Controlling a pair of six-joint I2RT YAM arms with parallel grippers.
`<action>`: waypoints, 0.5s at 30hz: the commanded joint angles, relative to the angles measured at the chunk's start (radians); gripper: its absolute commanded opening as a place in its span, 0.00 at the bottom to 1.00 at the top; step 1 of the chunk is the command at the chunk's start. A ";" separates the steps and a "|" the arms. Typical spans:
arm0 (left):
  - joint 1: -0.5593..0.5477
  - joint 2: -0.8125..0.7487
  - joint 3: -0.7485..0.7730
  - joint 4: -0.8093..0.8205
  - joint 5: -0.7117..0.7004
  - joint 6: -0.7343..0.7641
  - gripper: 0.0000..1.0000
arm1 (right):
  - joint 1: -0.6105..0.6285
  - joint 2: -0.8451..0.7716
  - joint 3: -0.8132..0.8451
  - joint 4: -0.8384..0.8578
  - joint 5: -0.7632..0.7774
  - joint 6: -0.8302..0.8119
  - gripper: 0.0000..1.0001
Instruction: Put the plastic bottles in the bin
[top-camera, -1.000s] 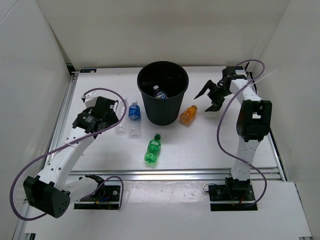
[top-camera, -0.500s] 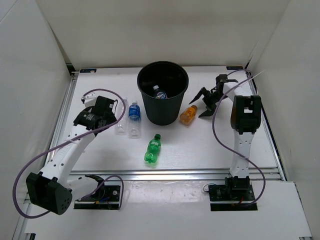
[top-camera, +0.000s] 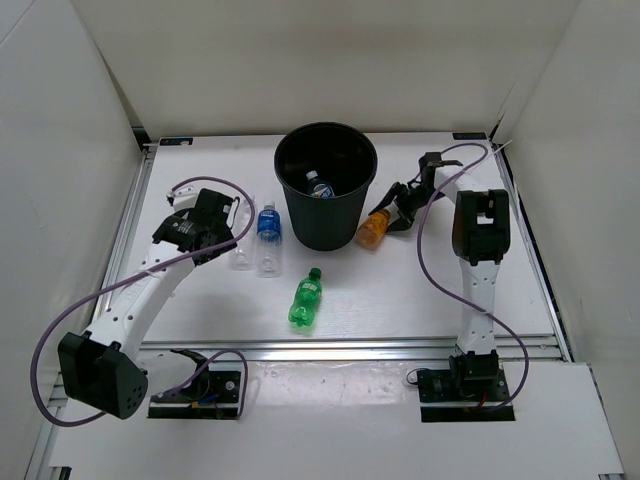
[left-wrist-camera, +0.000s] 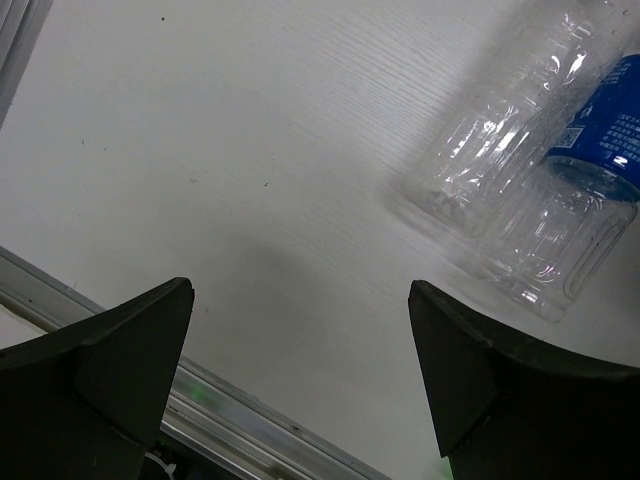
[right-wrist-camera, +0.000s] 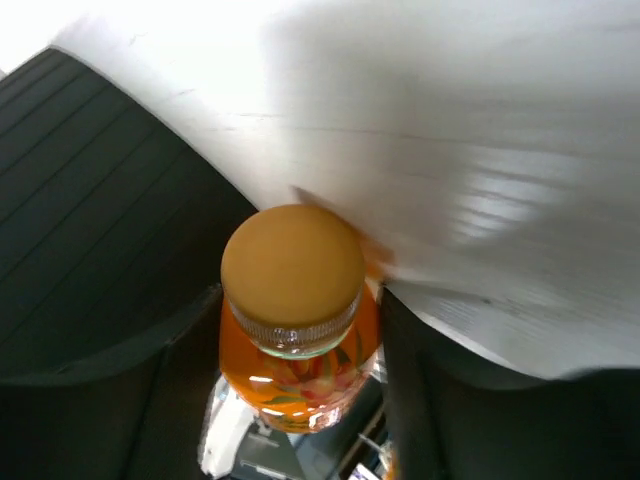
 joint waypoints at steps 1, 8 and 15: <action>0.004 -0.005 0.044 -0.008 -0.004 0.003 1.00 | -0.001 -0.002 -0.029 -0.006 0.073 -0.047 0.53; 0.004 0.005 0.044 -0.008 -0.004 0.003 1.00 | -0.070 -0.217 -0.164 -0.017 0.205 -0.084 0.24; 0.004 0.038 0.063 0.010 -0.004 0.023 1.00 | -0.168 -0.463 -0.080 -0.052 0.218 -0.059 0.12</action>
